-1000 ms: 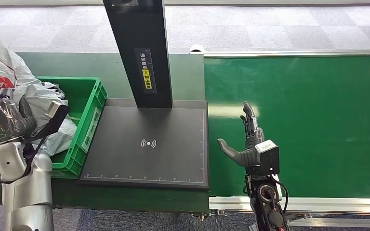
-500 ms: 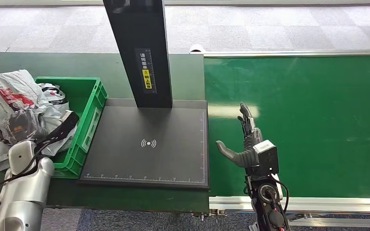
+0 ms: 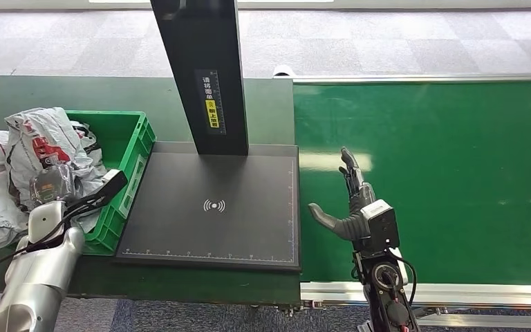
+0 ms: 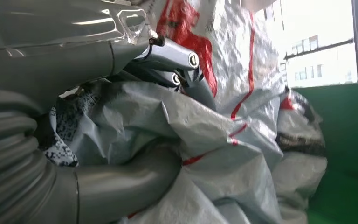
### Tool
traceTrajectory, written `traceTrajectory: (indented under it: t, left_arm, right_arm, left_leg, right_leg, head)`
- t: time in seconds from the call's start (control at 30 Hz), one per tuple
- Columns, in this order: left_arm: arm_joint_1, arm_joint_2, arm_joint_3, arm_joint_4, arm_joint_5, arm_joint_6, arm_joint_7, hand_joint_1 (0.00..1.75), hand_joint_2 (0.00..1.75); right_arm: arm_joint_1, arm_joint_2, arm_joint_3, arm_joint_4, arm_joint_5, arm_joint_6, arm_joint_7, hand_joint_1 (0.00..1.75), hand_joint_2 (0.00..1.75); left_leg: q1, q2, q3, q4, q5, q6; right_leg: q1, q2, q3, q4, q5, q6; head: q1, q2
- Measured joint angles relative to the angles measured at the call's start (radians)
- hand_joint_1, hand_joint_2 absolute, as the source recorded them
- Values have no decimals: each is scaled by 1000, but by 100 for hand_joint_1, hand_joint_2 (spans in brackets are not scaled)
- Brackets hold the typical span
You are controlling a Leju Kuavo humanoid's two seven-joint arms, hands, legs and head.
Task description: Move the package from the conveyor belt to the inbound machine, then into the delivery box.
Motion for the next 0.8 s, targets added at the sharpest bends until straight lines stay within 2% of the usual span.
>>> traceTrajectory:
  t: [0.13,0.23,0.3,0.37,0.43,0.47,0.5,0.57,0.7,0.8]
  left_arm:
    - [12,-6,-8,-15,26,242,-67,0,175]
    - [40,-27,-6,-110,77,359,-186,0,175]
    - [68,-60,10,-227,129,381,-324,0,175]
    - [80,-112,56,-334,202,384,-523,0,175]
    - [81,-176,137,-418,284,385,-730,0,175]
    - [80,-205,180,-449,312,385,-800,0,175]
    - [80,-231,222,-476,332,385,-851,0,175]
    - [80,-270,281,-516,353,385,-883,0,175]
    - [87,-310,321,-577,488,385,-894,0,0]
    - [96,-322,323,-602,545,385,-895,0,0]
  right_arm:
    - [17,0,-6,-24,7,0,9,0,175]
    - [27,2,-6,-34,10,-3,14,0,175]
    - [28,2,-5,-35,7,-13,14,0,175]
    - [27,2,-2,-33,1,-26,10,0,175]
    - [27,2,5,-30,-5,-36,4,0,175]
    - [27,1,8,-29,-6,-39,1,0,175]
    - [27,1,11,-28,-8,-42,0,0,175]
    - [27,-1,16,-27,-10,-45,-2,0,175]
    - [26,-4,28,-21,-19,-45,-2,0,175]
    - [23,-4,39,-13,-10,-35,-5,0,175]
  left_leg:
    - [0,0,0,0,1,0]
    - [0,0,-1,0,1,0]
    - [0,1,-2,0,0,-1]
    - [0,1,-3,0,0,0]
    - [0,1,-3,0,0,0]
    - [0,1,-3,0,0,-1]
    - [0,1,-3,0,0,-1]
    - [0,1,-3,0,0,-1]
    - [1,0,-3,0,0,-1]
    - [1,0,-3,0,0,-1]
  right_leg:
    - [0,-1,0,0,0,0]
    - [0,0,-1,0,0,0]
    - [0,1,-2,0,0,0]
    - [0,1,-2,0,0,0]
    - [0,1,-3,0,0,0]
    - [0,1,-3,0,0,0]
    - [0,1,-3,0,0,0]
    - [0,1,-4,0,0,0]
    - [1,1,-3,0,0,0]
    - [1,1,-3,0,0,0]
  head:
    - [0,0]
    - [0,0]
    - [0,0]
    - [0,0]
    - [0,0]
    - [0,0]
    - [0,0]
    - [0,0]
    - [0,0]
    - [0,0]
